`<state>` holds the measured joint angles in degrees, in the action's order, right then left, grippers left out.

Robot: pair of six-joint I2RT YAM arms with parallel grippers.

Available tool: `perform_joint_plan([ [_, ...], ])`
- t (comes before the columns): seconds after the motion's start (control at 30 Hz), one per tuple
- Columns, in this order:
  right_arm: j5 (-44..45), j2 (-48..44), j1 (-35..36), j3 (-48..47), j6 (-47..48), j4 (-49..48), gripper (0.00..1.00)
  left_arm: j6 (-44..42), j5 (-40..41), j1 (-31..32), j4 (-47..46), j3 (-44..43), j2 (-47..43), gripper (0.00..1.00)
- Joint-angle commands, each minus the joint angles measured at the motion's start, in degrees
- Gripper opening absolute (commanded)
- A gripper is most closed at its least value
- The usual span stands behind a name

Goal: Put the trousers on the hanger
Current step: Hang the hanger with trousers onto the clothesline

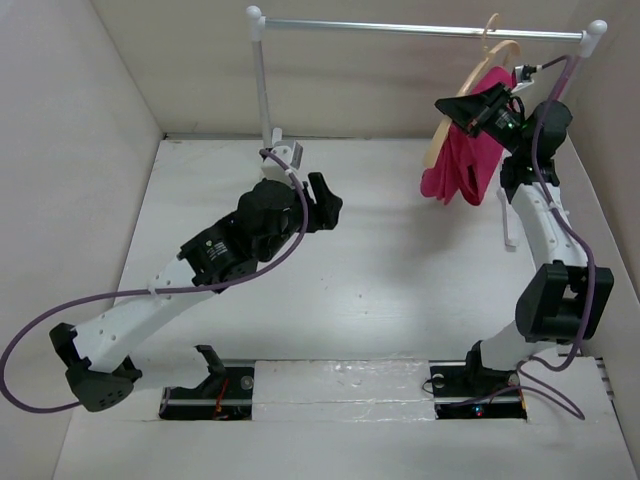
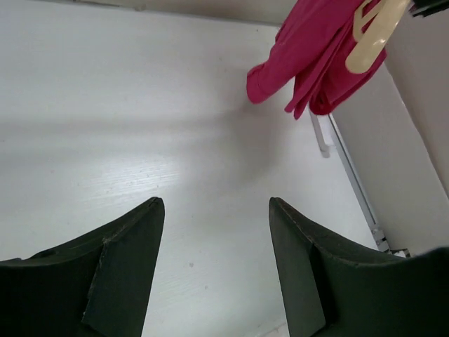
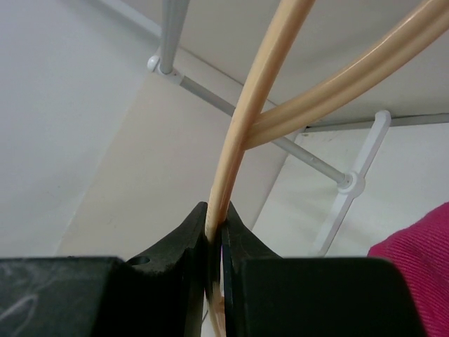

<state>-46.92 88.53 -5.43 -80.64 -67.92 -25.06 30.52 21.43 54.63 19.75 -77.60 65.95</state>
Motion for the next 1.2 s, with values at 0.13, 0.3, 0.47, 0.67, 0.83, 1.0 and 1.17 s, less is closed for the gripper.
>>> perform_joint_plan([
  [0.13,-4.1,-2.0,-4.8,-6.0,-1.2,-17.2,0.0,2.8,0.1,-0.1,-1.6,5.3,-5.0,0.56],
  [0.3,-5.2,-1.6,-8.7,-4.3,-1.5,-16.6,0.0,4.0,-1.0,-0.1,-2.9,8.4,-5.1,0.56],
  [0.47,-7.2,2.2,-11.5,-3.9,-2.3,-17.7,0.0,4.0,-1.3,-0.1,-3.3,7.9,-4.3,0.56],
  [0.67,-8.5,4.9,-14.5,-4.3,-2.3,-18.5,0.0,4.0,-2.2,-0.1,-3.7,5.9,-2.8,0.56],
  [0.83,-8.7,3.1,-16.6,1.4,1.0,-16.7,0.18,4.5,-2.1,-0.1,-3.3,6.1,-2.5,0.56],
  [1.0,-9.3,-0.5,-19.5,5.0,10.2,-4.5,0.69,4.4,-4.3,-2.2,-0.1,4.7,2.1,0.63],
  [1.17,-8.1,-3.9,-21.6,-1.1,26.7,14.0,1.0,3.9,-11.0,-7.2,-0.8,4.5,7.2,0.63],
])
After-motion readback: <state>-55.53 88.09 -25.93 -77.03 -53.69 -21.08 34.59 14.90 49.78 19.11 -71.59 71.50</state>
